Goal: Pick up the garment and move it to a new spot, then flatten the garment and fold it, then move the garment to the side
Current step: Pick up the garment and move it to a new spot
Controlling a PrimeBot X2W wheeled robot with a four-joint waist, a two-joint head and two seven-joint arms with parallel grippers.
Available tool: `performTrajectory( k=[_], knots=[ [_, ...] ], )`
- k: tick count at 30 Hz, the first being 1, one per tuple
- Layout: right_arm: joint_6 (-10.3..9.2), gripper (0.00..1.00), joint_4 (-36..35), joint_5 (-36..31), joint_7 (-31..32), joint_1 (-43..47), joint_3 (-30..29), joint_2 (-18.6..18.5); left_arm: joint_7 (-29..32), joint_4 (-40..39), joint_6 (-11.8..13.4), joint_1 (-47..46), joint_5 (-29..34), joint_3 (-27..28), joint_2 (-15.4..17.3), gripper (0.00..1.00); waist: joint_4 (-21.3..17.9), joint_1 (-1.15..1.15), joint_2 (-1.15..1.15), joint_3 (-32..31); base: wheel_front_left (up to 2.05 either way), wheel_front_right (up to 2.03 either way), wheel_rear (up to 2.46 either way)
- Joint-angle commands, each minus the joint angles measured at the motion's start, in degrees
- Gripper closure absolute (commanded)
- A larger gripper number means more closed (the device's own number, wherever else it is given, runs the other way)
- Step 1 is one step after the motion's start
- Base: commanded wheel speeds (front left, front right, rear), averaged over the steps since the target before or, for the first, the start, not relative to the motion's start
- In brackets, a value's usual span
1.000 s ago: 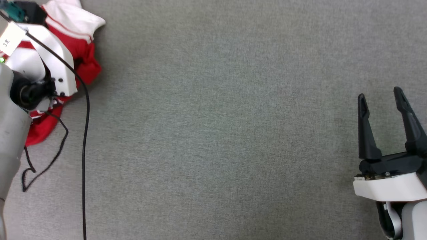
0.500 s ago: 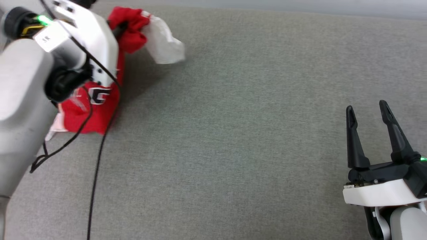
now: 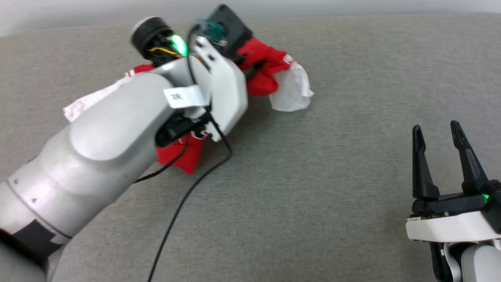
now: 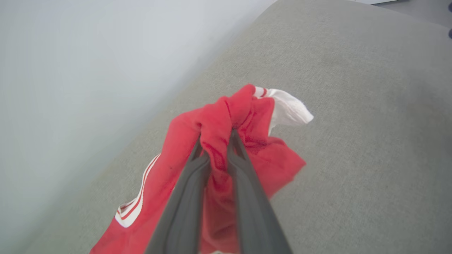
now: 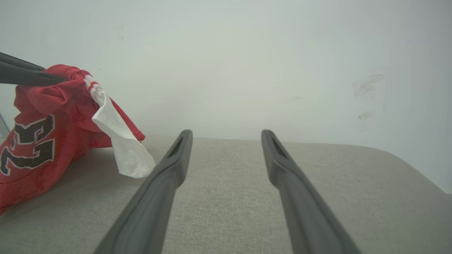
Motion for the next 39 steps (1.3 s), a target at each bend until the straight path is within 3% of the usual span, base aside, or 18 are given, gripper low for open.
performTrajectory(
  k=[1,11,14,19,26,33,34,35,36,39],
  knots=[
    [-0.04,0.0,0.08,0.46,-0.14,-0.27,-0.13,0.18,-0.8,-0.25,-0.03,-1.27,-0.28,-1.07,-0.81,1.0,-2.23,0.0,0.0,0.24,0.0,0.0,0.0],
    [-0.04,0.0,0.49,3.19,-0.14,-0.11,-1.35,0.19,-7.18,0.55,-0.03,-3.29,-3.18,-8.05,-7.26,1.0,-7.21,0.0,0.0,0.61,0.0,0.0,0.0],
    [-0.04,0.0,0.38,3.61,-0.14,0.08,-1.41,0.2,-7.73,1.86,-0.03,-1.48,-3.98,-9.43,-7.83,1.0,-7.55,0.0,0.0,0.65,0.0,0.0,0.0],
    [-0.04,0.0,0.56,4.0,-0.14,0.67,-1.69,0.19,-6.62,5.16,-0.03,4.26,-1.07,-11.25,-8.05,1.0,-7.1,0.0,0.0,0.66,0.0,0.0,0.0],
    [-0.04,0.0,1.57,3.54,-0.14,0.73,-1.5,0.19,-4.26,7.58,-0.03,17.25,0.6,-11.44,-12.63,1.0,-5.4,0.0,0.0,0.21,0.0,0.0,0.0],
    [-0.04,0.0,2.31,2.98,-0.14,1.46,-1.14,0.19,-4.44,10.18,-0.04,23.0,1.61,-11.62,-15.31,1.0,-4.4,0.0,0.0,-0.83,0.0,0.0,0.0],
    [-0.04,0.0,2.44,2.82,-0.14,1.65,-1.22,0.18,-5.92,10.77,-0.04,22.68,1.4,-11.57,-15.59,0.95,-4.23,0.0,0.0,-1.14,0.0,0.0,0.0],
    [-0.04,0.0,2.56,2.74,-0.14,1.85,-1.24,0.19,-7.96,11.62,-0.03,22.09,1.59,-11.53,-15.92,0.04,-4.09,0.0,0.0,-1.54,0.0,0.0,0.0],
    [-0.04,0.0,2.7,2.65,-0.14,2.1,-1.27,0.19,-10.34,12.36,-0.03,21.66,1.82,-11.09,-16.39,0.0,-3.92,0.0,0.0,-1.95,0.0,0.0,0.0],
    [-0.04,0.0,3.28,2.5,-0.14,3.2,-1.41,0.18,-17.16,15.23,0.89,21.26,2.4,-9.13,-17.51,0.0,-3.43,0.0,0.0,-3.45,0.0,0.0,0.0]
  ],
)
